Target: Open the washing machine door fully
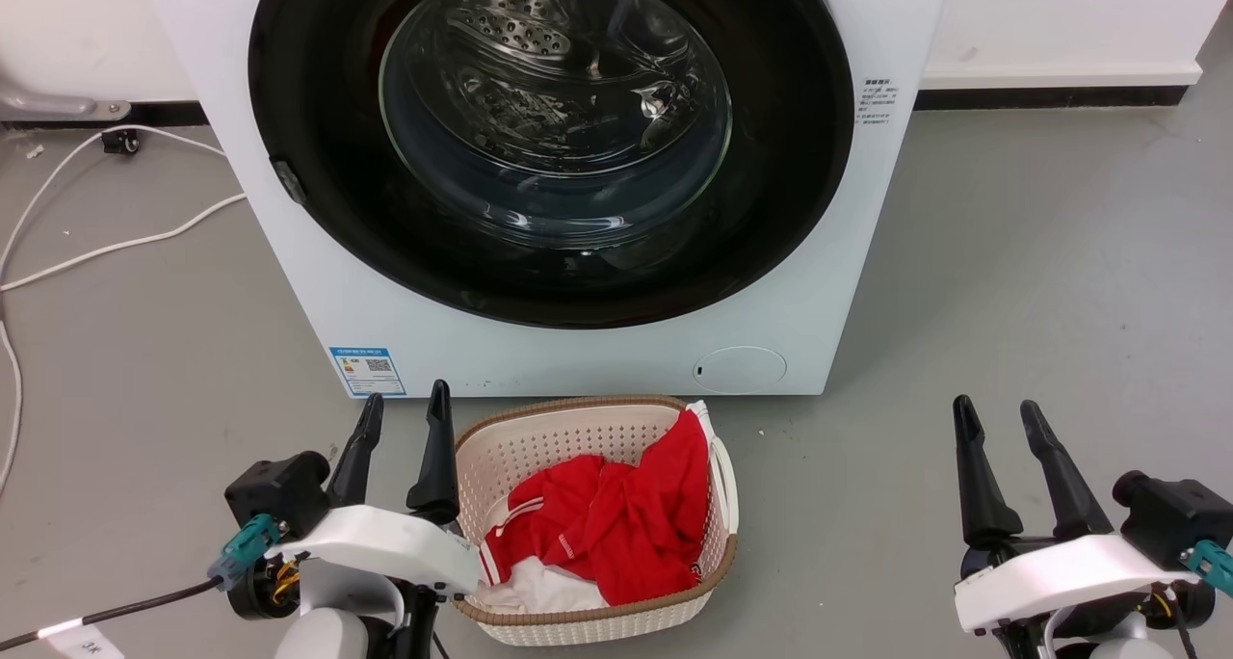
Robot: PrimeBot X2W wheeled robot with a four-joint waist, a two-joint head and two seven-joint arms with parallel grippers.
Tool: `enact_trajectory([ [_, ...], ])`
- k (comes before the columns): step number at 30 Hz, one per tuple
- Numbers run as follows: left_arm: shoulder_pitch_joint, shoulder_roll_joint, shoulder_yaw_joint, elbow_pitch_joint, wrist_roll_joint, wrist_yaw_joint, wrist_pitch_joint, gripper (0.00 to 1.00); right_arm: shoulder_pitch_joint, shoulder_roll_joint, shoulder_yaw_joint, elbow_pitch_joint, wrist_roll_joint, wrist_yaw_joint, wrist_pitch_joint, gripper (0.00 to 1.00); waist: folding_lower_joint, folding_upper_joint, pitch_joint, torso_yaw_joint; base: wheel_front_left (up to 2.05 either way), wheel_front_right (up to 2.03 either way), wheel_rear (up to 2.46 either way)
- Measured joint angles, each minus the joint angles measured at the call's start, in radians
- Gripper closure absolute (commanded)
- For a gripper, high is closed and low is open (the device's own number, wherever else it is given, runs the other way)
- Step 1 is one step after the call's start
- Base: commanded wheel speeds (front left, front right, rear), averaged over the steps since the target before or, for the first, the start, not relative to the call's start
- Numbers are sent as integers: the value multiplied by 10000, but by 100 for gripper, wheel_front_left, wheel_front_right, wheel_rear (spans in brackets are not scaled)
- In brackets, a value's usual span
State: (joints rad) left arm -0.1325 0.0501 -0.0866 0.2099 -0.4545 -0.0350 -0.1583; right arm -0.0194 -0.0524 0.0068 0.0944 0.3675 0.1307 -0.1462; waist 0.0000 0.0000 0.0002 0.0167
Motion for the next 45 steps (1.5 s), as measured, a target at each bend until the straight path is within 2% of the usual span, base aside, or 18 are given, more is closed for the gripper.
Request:
enact_trajectory([
  [24, -119, 38, -368, 263, 2232, 280, -541, 0, 150, 0, 77, -249, -2242, 2, -167, 0, 0, 0, -42, 93, 0, 0, 0],
  [45, -150, 35, -464, 445, 3659, 443, -928, 0, 195, 2, 90, -232, -3335, 2, -433, 0, 0, 0, -38, 163, 0, 0, 0],
])
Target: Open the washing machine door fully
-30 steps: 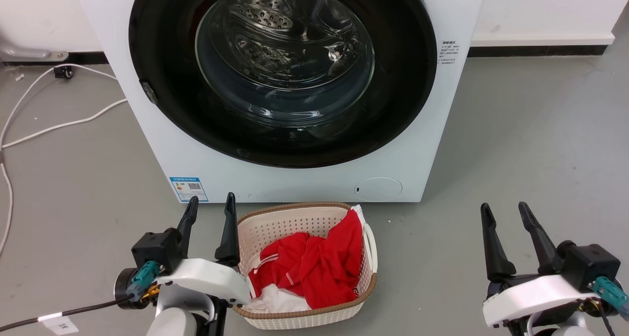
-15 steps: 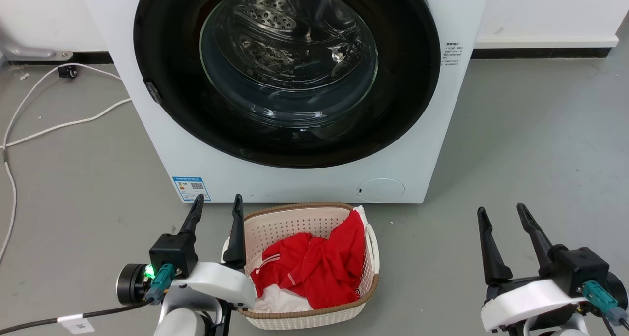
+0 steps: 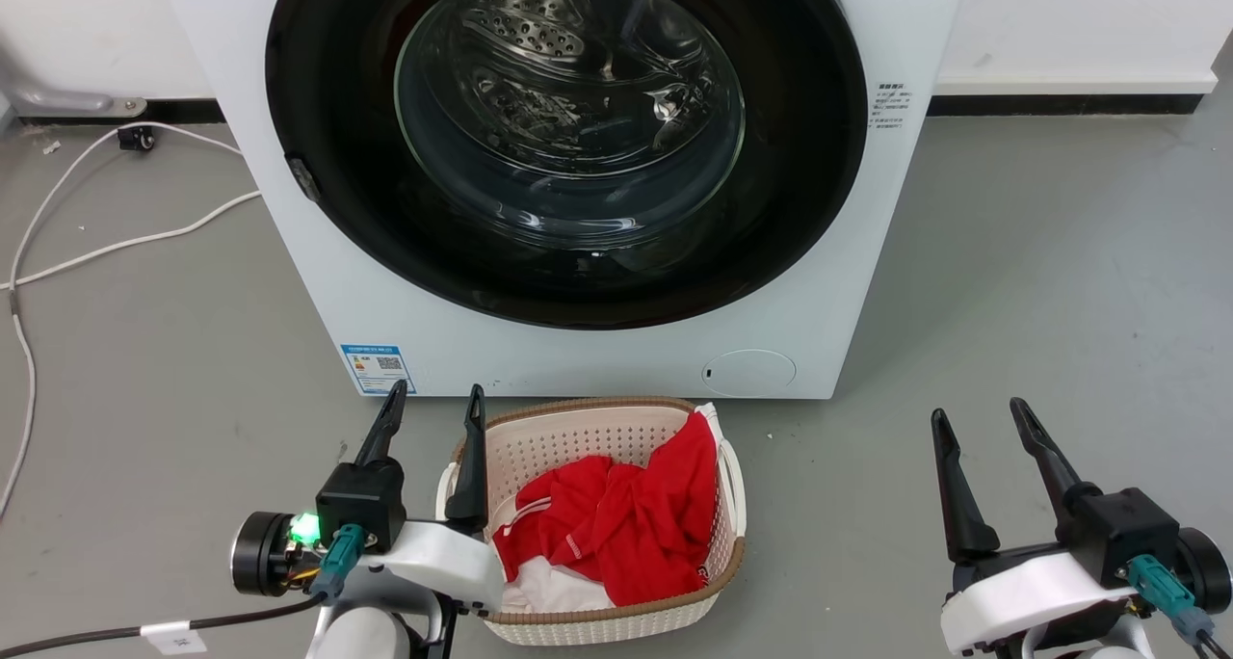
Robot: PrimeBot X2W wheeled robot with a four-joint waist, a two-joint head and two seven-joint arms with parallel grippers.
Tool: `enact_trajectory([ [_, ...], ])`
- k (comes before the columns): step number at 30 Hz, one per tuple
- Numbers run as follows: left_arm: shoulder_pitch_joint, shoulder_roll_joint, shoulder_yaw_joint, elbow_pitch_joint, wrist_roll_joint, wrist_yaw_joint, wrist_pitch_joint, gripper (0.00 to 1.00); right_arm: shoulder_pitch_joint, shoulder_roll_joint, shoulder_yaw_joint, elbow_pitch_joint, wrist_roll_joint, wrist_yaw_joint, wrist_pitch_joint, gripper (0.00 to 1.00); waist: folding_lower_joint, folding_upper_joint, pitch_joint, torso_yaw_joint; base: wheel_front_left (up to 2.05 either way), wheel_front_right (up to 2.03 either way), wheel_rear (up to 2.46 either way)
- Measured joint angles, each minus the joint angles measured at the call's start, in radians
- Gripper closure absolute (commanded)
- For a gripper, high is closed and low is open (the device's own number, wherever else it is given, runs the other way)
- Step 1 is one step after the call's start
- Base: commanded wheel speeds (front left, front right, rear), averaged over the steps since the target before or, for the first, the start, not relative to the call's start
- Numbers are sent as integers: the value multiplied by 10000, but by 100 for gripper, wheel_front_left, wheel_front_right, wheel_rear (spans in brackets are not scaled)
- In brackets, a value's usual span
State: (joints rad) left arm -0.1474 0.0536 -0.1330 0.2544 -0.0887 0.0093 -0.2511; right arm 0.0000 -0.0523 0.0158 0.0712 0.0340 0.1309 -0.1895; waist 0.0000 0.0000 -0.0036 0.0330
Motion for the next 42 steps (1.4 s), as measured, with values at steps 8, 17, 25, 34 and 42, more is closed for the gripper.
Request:
enact_trajectory([
  [8, -6, -6, -48, 111, 316, -10, -107, 0, 1, 0, -2, 46, -278, 0, -69, 0, 0, 0, -2, 20, 0, 0, 0],
  [17, -6, -15, -35, 221, 211, -52, -119, 0, 1, 0, -17, 138, -165, 2, -88, 0, 1, 0, -4, 19, 0, 0, 0],
  [25, -6, -21, -25, 286, 136, -50, -119, 0, 1, 2, -27, 190, 54, 2, -113, 78, 0, 0, -2, 31, 0, 0, 0],
  [34, -5, -25, -35, 330, 136, -50, -119, 0, 1, 2, -104, 414, 1624, 2, -148, 100, 0, 0, -20, 35, 0, 0, 0],
  [42, -2, -29, -44, 309, 75, -4, -119, 0, -67, 4, 98, 1149, 7591, 0, -360, 100, 0, 0, -2, 38, 0, 0, 0],
])
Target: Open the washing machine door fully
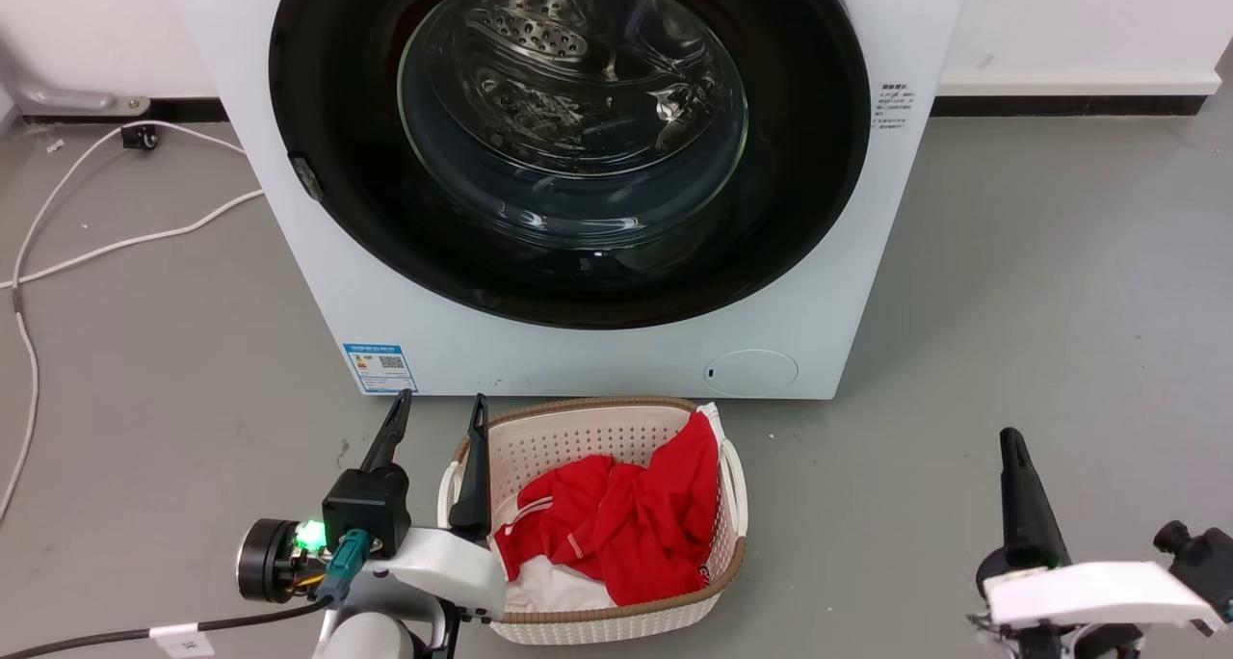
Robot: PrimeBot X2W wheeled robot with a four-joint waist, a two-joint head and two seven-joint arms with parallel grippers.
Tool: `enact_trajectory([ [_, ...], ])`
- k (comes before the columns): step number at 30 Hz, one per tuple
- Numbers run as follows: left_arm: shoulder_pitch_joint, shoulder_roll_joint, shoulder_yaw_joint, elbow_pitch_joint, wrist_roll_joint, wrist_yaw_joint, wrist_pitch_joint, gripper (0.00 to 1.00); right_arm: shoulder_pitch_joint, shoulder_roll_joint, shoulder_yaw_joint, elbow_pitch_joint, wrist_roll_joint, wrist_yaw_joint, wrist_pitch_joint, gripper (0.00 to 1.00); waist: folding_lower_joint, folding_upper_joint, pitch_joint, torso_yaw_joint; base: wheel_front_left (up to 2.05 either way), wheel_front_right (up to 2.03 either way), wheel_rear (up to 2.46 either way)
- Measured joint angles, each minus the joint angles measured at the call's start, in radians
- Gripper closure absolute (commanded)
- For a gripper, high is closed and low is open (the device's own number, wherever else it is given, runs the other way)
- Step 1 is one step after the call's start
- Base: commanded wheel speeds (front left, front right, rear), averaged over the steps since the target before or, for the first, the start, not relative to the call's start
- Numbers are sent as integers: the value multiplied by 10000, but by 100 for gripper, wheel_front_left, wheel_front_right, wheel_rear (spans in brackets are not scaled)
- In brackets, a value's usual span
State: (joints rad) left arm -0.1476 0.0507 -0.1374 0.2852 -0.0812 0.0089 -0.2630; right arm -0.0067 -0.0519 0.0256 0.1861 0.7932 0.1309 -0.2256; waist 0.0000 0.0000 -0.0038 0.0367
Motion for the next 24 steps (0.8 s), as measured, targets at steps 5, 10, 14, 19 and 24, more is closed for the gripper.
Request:
enact_trajectory([
  [5, 0, 0, 12, -4, -10, 2, 0, 0, -292, 4, 186, 165, 4807, -2, -27, 100, 0, 0, 52, -4, 0, 0, 0],
  [10, -3, 0, 17, -88, -10, 35, 0, 0, -745, 12, -146, 265, 7509, -2, 236, 100, 0, 0, 187, -28, 0, 0, 0],
  [14, -93, 0, 52, -211, -8, 46, 0, 0, -1451, -88, -594, 489, 8508, -2, 786, 100, 0, 0, 462, -67, 0, 0, 0],
  [19, -347, -2, 61, -384, 6, 88, 0, 0, -2726, -765, -918, 1129, 9093, -2, 1450, 100, 0, 0, 941, -99, 0, 0, 0],
  [24, -628, -2, 42, -585, -109, 180, 0, 0, -4242, -1649, -1074, 1891, 9338, -2, 2063, 100, 1, 0, 1471, -48, 0, 0, 0],
])
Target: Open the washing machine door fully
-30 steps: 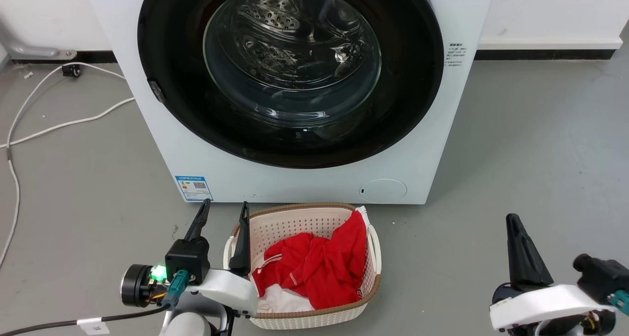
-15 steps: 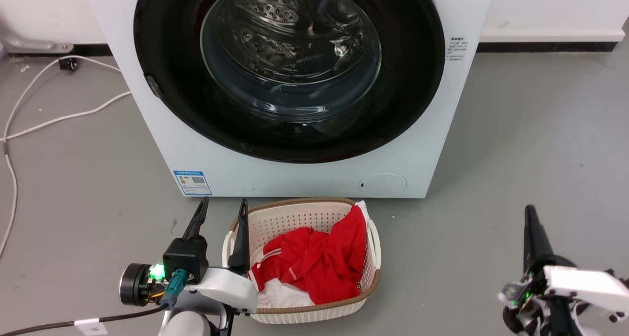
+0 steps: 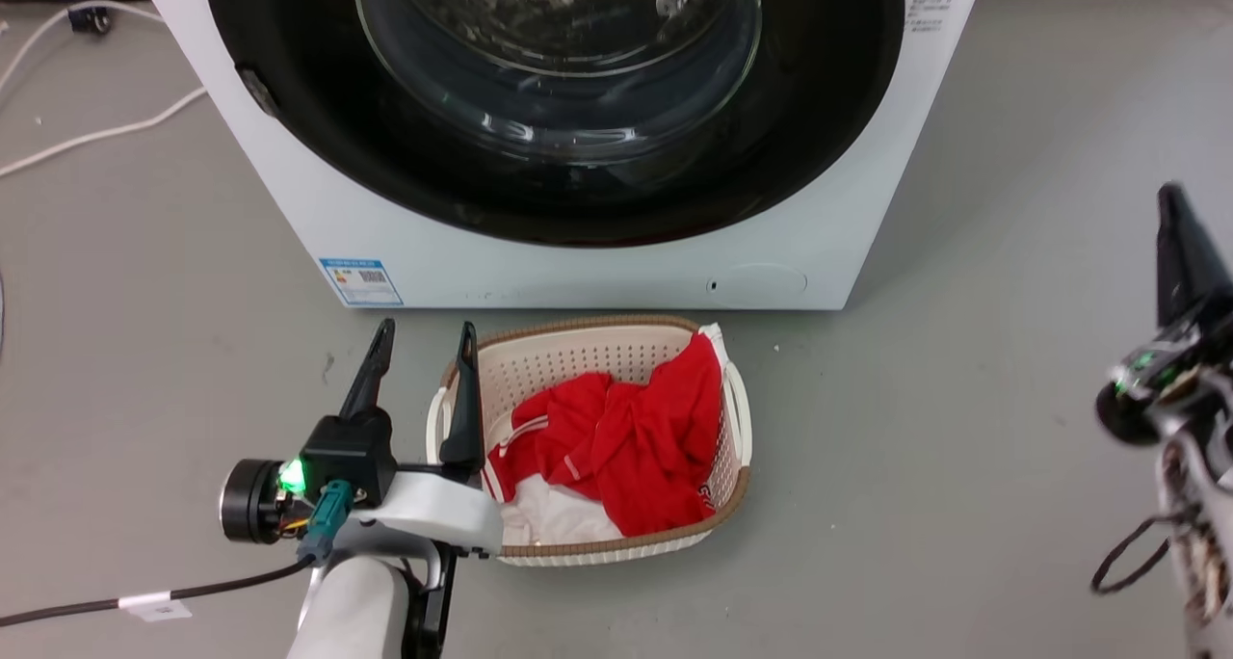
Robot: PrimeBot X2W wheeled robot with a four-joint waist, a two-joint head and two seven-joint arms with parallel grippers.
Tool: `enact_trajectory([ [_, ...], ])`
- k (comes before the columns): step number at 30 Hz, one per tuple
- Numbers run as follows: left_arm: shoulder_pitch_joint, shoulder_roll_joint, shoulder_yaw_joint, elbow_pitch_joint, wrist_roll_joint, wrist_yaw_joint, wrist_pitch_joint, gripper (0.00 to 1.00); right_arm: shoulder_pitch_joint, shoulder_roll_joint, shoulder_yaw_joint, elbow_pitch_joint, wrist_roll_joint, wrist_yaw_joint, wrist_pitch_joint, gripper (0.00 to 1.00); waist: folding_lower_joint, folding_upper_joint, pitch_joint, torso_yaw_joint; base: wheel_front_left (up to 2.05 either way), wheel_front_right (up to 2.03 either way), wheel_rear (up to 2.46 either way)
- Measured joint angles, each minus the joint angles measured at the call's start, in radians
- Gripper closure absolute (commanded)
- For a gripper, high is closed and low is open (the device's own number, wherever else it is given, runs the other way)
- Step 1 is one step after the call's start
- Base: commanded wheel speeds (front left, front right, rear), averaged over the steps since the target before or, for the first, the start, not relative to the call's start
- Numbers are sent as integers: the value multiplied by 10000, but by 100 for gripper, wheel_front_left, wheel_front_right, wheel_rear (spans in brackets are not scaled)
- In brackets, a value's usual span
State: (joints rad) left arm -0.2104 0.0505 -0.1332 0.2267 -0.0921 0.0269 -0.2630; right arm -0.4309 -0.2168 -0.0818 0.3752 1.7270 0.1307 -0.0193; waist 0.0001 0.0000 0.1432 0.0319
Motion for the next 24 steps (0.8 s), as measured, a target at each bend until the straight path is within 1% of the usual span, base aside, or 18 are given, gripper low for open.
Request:
enact_trajectory([
  [4, -231, -2, -61, -161, -25, 54, 0, 0, -1392, -669, 65, 790, 180, 0, 495, 100, 0, 0, 444, 72, 0, 0, 0],
  [8, -462, 0, -146, -309, -82, 88, 0, 0, -2895, -1342, 368, 1613, 159, 0, 932, 100, 0, 0, 882, 169, 0, 0, 0],
  [14, -781, -2, -320, -527, -98, 136, 0, 0, -5112, -2033, 1189, 2813, 65, 0, 1918, 100, 0, 0, 1558, 332, 0, 0, 0],
  [18, -1029, -2, -418, -665, -113, 186, 0, 0, -6381, -2249, 1942, 3591, -224, 0, 2662, 100, 1, 0, 1976, 425, 0, 0, 0],
  [24, -1238, -2, -495, -848, -161, 259, 0, 0, -7986, -2265, 2947, 4456, -673, 0, 3760, 100, 1, 0, 2498, 540, 0, 0, 0],
])
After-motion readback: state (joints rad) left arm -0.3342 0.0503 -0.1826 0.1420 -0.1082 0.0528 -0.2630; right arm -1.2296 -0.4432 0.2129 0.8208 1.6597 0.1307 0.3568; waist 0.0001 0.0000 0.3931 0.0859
